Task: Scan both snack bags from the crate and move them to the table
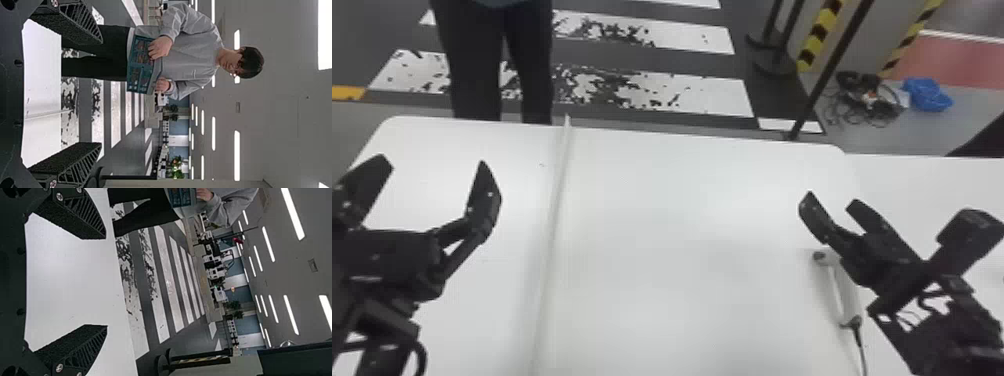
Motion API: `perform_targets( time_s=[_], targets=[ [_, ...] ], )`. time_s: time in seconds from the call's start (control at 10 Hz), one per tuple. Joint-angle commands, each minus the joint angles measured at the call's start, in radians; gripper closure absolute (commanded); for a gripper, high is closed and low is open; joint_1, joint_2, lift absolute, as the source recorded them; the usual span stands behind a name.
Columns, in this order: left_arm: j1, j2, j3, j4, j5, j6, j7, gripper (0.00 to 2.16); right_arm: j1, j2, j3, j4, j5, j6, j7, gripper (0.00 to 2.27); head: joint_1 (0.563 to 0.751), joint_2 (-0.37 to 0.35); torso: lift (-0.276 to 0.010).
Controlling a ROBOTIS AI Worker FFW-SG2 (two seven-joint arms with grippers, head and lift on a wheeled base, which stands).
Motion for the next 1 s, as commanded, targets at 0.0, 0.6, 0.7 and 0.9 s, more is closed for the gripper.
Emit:
perform_targets(
  time_s=[0.0,0.6,0.7,0.9],
  targets=[
    [0.001,0.0,0.001,0.001,-0.001,-0.005,0.0,0.07,-0.002,0.001,0.003,0.0,0.001,-0.004,0.0,0.12,0.695,-0.142,-0.087],
    [0.001,0.0,0.001,0.006,-0.001,-0.005,-0.001,0.07,-0.005,-0.002,0.001,0.009,0.004,-0.023,0.002,0.12,0.695,-0.143,-0.087],
    [0.001,-0.002,0.001,0.007,-0.001,-0.008,-0.001,0.07,-0.005,-0.002,0.001,0.009,0.003,-0.023,0.005,0.12,0.695,-0.142,-0.087],
    [0.0,0.0,0.001,0.007,0.0,-0.018,-0.001,0.07,-0.005,-0.002,-0.002,0.008,0.003,-0.023,0.005,0.12,0.695,-0.142,-0.087]
  ],
)
